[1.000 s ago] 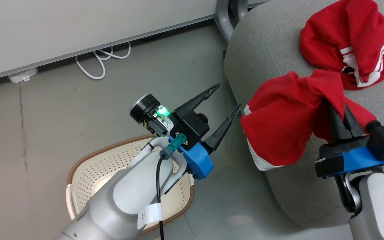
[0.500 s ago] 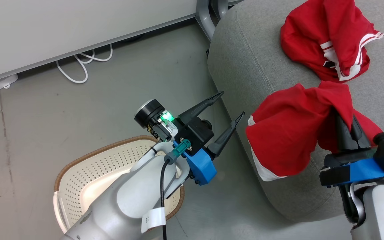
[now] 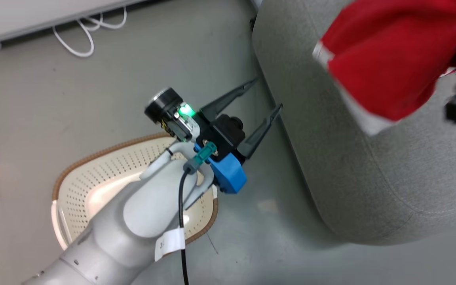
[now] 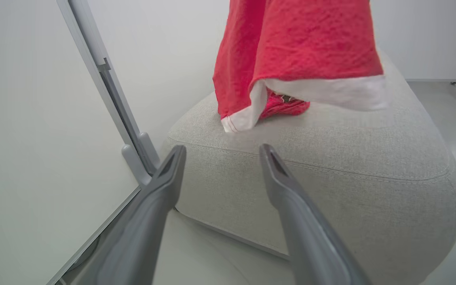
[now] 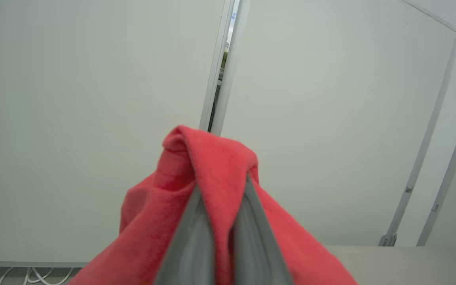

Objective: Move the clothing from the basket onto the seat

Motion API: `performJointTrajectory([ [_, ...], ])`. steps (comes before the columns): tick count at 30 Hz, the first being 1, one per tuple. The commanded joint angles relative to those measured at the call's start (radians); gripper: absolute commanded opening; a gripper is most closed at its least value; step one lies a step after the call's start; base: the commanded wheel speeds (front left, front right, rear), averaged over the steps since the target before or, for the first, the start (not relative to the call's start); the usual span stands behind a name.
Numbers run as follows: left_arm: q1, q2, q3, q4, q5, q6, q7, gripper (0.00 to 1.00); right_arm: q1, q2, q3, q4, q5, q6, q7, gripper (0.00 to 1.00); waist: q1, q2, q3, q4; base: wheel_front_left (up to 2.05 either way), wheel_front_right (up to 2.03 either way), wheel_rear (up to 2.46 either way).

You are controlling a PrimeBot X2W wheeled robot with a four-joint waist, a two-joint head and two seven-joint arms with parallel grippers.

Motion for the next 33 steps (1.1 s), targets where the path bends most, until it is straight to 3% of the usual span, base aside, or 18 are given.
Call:
performJointTrajectory([
  [1, -0.024, 0.010, 0.003, -0.006, 0.007, -0.004, 0.001, 1.00, -0.038, -0.015, -0.012, -0.011, -0.004, 0.000, -0.001, 0.00, 0.0000, 0.0000, 0.065, 0.010, 0.00, 0.00, 0.00],
  [9, -0.123, 0.064, 0.009, -0.055, 0.038, -0.002, 0.031, 1.00, -0.335, -0.166, -0.196, -0.005, 0.033, 0.000, -0.001, 0.00, 0.0000, 0.0000, 0.263, 0.020, 0.00, 0.00, 0.00],
  [13, -0.170, 0.091, 0.008, -0.085, 0.054, -0.003, 0.047, 1.00, -0.459, -0.266, -0.274, 0.095, 0.063, 0.000, -0.001, 0.00, 0.0000, 0.0000, 0.346, 0.021, 0.00, 0.00, 0.00],
  [17, -0.204, 0.108, 0.006, -0.112, 0.065, -0.003, 0.060, 1.00, -0.512, -0.315, -0.327, 0.220, 0.051, 0.000, -0.001, 0.00, 0.0000, 0.0000, 0.408, 0.023, 0.00, 0.00, 0.00],
  [19, -0.217, 0.111, 0.009, -0.126, 0.063, -0.001, 0.061, 1.00, -0.514, -0.320, -0.327, 0.274, 0.035, 0.000, -0.001, 0.00, 0.0000, 0.0000, 0.430, 0.024, 0.00, 0.00, 0.00],
  [33, -0.241, 0.133, 0.009, -0.167, 0.056, 0.015, 0.066, 1.00, -0.388, -0.195, -0.380, 0.534, -0.043, 0.000, -0.001, 0.00, 0.0000, 0.0000, 0.478, 0.019, 0.00, 0.00, 0.00],
])
